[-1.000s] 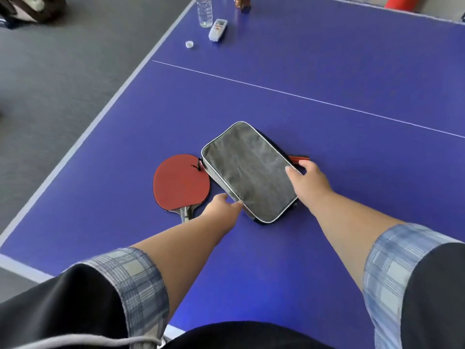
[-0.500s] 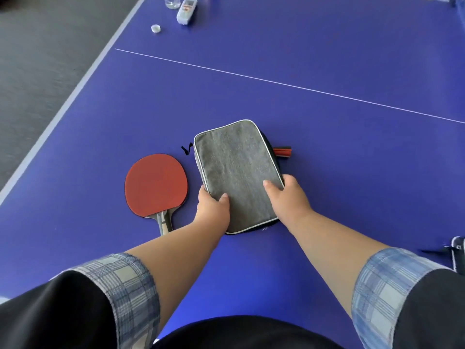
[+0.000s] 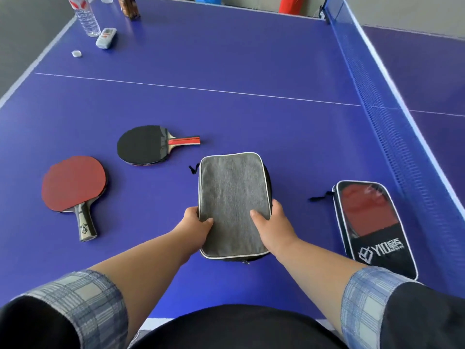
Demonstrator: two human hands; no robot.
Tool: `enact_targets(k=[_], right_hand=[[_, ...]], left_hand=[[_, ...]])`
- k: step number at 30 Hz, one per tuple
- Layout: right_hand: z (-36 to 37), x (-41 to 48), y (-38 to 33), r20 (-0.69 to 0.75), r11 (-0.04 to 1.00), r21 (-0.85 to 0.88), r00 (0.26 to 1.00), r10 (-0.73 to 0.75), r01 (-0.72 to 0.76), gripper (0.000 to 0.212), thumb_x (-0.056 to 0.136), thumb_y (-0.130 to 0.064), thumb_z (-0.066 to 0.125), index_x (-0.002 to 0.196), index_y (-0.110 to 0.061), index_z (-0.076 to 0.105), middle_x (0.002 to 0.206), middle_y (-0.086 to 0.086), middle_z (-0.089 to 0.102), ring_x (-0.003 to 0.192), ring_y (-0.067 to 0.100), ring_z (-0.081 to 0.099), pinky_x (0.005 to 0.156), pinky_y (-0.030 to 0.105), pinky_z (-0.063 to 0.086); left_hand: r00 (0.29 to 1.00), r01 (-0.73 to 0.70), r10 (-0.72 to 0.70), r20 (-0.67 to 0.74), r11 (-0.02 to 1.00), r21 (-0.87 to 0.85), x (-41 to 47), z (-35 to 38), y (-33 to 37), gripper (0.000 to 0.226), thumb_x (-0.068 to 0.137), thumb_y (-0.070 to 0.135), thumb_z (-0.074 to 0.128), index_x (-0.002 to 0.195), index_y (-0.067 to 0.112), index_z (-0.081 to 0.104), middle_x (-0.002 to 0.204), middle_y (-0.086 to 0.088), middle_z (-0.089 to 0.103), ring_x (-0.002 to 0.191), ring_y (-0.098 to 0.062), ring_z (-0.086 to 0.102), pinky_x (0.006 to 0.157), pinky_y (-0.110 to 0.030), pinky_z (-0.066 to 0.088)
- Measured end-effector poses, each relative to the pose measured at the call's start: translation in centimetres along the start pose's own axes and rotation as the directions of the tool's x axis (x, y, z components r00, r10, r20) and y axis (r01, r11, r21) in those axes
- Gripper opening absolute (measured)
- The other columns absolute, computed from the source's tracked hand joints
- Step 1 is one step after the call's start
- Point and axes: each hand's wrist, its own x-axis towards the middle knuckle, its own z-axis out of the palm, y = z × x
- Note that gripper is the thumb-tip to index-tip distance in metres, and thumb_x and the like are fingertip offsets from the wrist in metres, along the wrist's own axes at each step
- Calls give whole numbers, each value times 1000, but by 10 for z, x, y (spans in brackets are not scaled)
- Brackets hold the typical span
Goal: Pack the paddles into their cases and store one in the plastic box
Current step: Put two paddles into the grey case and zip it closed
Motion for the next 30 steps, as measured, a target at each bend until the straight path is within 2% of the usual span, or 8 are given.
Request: enact_targets(k=[3, 6, 10, 15, 18, 23, 27, 30], right_hand=[[-27, -12, 33, -2, 999, 10, 999, 44, -44, 64, 91, -50, 57, 147, -29, 32, 121, -11, 60, 102, 16, 60, 83, 34, 47], [-42, -18, 60, 5, 997, 1, 997, 76, -76, 55, 92, -47, 58, 139, -26, 39, 122, -7, 61, 101, 17, 61, 85, 36, 51], [-52, -20, 91, 18, 990, -32, 990, 139, -139, 45, 92, -39, 62, 131, -21, 47, 122, 0, 62, 100, 21, 63, 90, 39, 54], [-55, -20, 108, -31, 989, -92, 993, 113, -115, 78, 93, -32, 63, 157, -20, 21, 151, 8, 41, 131, 28, 48, 105, 42, 45], [-54, -19, 112, -91, 970, -212, 990, 105, -123, 77, 91, -38, 63, 157, -20, 26, 152, 10, 38, 136, 31, 41, 110, 43, 40], [-59, -21, 108, -174, 951, -268, 979, 109, -154, 46, 85, -49, 62, 123, -23, 62, 125, 5, 54, 112, 31, 53, 88, 37, 49], [-68, -31, 91, -157, 999, 37, 987, 28, -22, 29, 91, -45, 61, 110, -23, 56, 96, -13, 63, 77, 5, 59, 57, 25, 41], [-67, -44, 68, -146, 974, 207, 987, -63, 93, 21, 93, -40, 61, 107, -25, 55, 92, -15, 65, 80, 4, 62, 58, 19, 41]], left_hand=[[999, -6, 2, 50, 997, 78, -11, 37, 0, 47, 99, 34, 52, 141, 26, 33, 101, 10, 55, 87, -9, 53, 70, -30, 41], [999, -7, -2, 44, 980, 200, -16, 64, -3, 50, 97, 35, 52, 144, 31, 34, 119, -2, 55, 95, -20, 57, 71, -34, 45], [995, -14, -15, 103, 962, 273, -23, 87, -15, 54, 97, 30, 51, 148, 32, 32, 121, 1, 58, 98, -20, 59, 77, -34, 45], [997, -13, -7, 73, 963, 269, -32, 101, -20, 60, 97, 21, 52, 152, 29, 29, 124, 1, 58, 99, -24, 63, 81, -37, 54], [999, -35, 25, 38, 965, 259, -41, 105, -22, 65, 98, 19, 51, 154, 32, 21, 140, 2, 50, 100, -25, 62, 65, -30, 50], [997, -56, 39, 64, 951, 304, -49, 108, -22, 67, 100, 23, 48, 157, 30, 14, 148, -1, 43, 101, -20, 52, 72, -27, 41], [998, -23, 7, 57, 955, 295, -57, 102, -18, 64, 102, 34, 43, 157, 28, 12, 153, -2, 38, 120, -24, 48, 87, -31, 36], [999, -4, -6, 34, 962, 274, -63, 97, -9, 61, 102, 44, 39, 156, 26, 17, 152, -3, 39, 125, -27, 46, 93, -34, 36]])
